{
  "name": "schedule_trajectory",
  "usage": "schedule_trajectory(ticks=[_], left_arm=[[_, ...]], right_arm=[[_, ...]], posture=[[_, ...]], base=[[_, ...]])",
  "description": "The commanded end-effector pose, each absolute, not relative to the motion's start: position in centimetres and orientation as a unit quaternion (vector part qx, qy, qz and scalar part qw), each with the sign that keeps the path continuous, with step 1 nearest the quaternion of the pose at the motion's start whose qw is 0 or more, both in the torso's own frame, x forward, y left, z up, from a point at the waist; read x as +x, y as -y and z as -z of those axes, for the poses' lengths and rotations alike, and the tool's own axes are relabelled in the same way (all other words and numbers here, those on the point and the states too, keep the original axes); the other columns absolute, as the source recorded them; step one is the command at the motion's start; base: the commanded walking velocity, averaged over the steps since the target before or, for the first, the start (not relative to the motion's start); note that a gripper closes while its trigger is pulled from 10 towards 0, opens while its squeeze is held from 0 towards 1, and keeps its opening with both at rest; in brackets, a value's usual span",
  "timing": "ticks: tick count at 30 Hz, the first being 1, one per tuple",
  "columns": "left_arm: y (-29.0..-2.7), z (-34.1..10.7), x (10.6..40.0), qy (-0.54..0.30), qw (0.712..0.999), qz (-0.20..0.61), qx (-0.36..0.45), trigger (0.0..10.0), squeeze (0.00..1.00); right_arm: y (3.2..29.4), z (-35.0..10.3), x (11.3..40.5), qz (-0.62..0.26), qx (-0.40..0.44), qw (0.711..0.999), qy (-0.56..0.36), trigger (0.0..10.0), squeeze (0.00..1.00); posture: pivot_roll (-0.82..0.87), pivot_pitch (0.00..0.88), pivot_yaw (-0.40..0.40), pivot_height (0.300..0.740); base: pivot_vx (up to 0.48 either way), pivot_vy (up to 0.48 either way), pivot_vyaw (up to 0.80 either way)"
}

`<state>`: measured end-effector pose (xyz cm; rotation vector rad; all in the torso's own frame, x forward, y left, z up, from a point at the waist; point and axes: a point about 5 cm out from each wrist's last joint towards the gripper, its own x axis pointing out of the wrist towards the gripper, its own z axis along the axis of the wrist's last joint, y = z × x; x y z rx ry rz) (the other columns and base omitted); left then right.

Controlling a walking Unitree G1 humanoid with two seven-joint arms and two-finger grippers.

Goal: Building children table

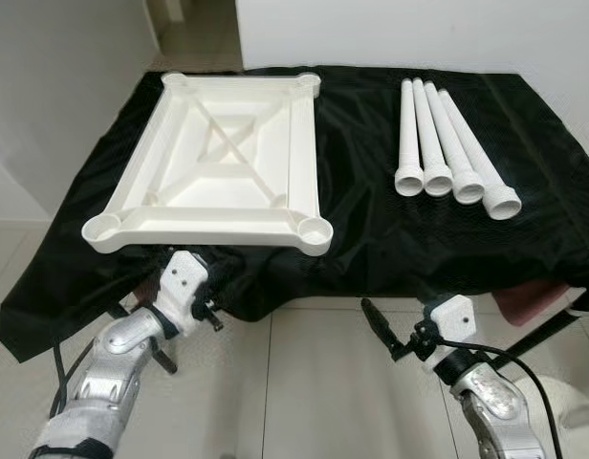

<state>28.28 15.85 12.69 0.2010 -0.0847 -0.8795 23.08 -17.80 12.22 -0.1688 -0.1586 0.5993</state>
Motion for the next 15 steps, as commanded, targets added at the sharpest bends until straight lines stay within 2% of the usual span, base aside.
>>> schedule_trajectory(ticks=[1, 2, 4, 6, 10, 13, 15], left_arm=[[-15.4, -13.0, 27.5, 0.033, 0.863, 0.495, 0.098, 10.0, 0.0], [-15.5, -14.1, 27.6, 0.043, 0.855, 0.507, 0.097, 10.0, 0.0], [-15.6, -16.1, 28.5, 0.055, 0.859, 0.504, 0.073, 10.0, 0.0], [-15.6, -16.1, 28.5, 0.055, 0.859, 0.504, 0.073, 10.0, 0.0], [-15.7, -18.1, 30.5, 0.066, 0.889, 0.452, 0.023, 10.0, 0.0], [-15.7, -18.3, 31.0, 0.064, 0.899, 0.433, 0.014, 10.0, 0.0], [-15.4, -18.4, 32.0, 0.058, 0.921, 0.386, 0.003, 10.0, 0.0]], right_arm=[[17.5, -12.9, 23.0, -0.31, -0.07, 0.944, 0.084, 10.0, 0.0], [17.9, -14.2, 23.6, -0.305, -0.066, 0.945, 0.102, 10.0, 0.0], [18.7, -16.3, 24.9, -0.267, -0.052, 0.953, 0.13, 10.0, 0.0], [18.7, -16.3, 24.9, -0.267, -0.052, 0.953, 0.13, 10.0, 0.0], [19.4, -18.5, 26.6, -0.19, -0.034, 0.968, 0.161, 10.0, 0.0], [19.5, -19.0, 26.9, -0.167, -0.023, 0.97, 0.173, 10.0, 0.0], [19.4, -19.3, 27.4, -0.12, -0.016, 0.976, 0.181, 10.0, 0.0]], posture=[[-0.01, 0.058, 0.102, 0.74], [-0.01, 0.058, 0.108, 0.74], [0.0, 0.056, 0.11, 0.74], [0.0, 0.056, 0.11, 0.74], [0.0, 0.061, 0.085, 0.74], [0.0, 0.061, 0.085, 0.74], [0.0, 0.063, 0.052, 0.74]], base=[[0.0, 0.0, 0.0], [0.0, 0.0, 0.0], [0.0, 0.0, 0.0], [0.0, 0.0, 0.0], [0.0, 0.0, 0.0], [0.0, 0.0, 0.0], [0.0, 0.0, 0.0]])
